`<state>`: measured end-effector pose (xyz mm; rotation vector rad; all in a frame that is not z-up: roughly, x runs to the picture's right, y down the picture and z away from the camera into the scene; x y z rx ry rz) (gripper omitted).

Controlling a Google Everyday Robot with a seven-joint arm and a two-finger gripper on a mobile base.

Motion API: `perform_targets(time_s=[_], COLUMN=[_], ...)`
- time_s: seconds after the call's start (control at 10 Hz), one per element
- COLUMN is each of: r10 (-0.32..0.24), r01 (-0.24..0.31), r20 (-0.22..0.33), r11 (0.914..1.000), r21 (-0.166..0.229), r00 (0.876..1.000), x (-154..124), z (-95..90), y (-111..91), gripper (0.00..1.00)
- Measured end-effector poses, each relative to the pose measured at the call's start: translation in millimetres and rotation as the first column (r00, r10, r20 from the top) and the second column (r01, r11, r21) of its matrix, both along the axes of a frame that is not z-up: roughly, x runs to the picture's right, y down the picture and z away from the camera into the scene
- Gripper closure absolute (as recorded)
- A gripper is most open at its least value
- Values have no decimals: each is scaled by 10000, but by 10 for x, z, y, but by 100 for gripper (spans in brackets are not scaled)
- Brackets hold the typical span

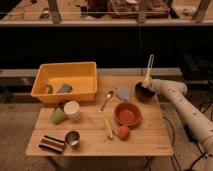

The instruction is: Wipe purple bowl with brush

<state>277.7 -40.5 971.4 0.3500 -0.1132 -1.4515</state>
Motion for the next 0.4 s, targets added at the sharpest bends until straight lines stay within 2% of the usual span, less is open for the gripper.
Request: perform_targets(time_s=[0.2,0.4], r10=[-149,-393], r01=[149,389], r20=[304,745], r11=[9999,9992], r21=[12,63], r00=[9994,9964], x=[-183,-380], z=[21,-105], y=[32,121], gripper=[83,83])
